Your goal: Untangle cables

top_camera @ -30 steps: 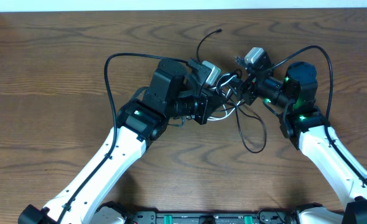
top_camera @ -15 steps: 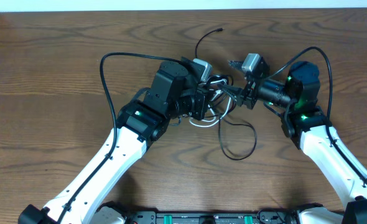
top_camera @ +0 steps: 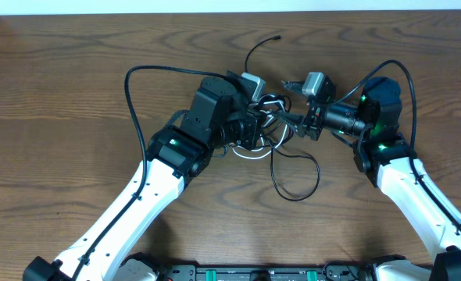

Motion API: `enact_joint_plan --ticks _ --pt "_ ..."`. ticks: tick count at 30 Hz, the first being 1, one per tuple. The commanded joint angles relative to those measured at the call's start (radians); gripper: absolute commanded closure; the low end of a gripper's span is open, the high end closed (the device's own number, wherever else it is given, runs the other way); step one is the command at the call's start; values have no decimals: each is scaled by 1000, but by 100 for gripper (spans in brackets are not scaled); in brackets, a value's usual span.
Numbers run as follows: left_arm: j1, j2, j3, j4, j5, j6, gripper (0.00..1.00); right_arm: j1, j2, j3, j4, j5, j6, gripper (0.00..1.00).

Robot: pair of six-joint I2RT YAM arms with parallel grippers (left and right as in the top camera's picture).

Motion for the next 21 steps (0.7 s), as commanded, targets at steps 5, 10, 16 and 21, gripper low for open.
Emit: enact_joint_plan --ticks 5,10,16,21 --pt "-2 -6 6 16 217 140 92 -5 -12 7 -10 -4 -35 32" --pt "-2 -6 6 16 211 144 93 -5 -12 7 -13 2 -42 69" --pt "-2 -6 6 15 155 138 93 -5 -12 7 -28 2 -42 99" --pt "-2 -6 6 16 136 135 92 -5 -12 7 -47 3 -42 99"
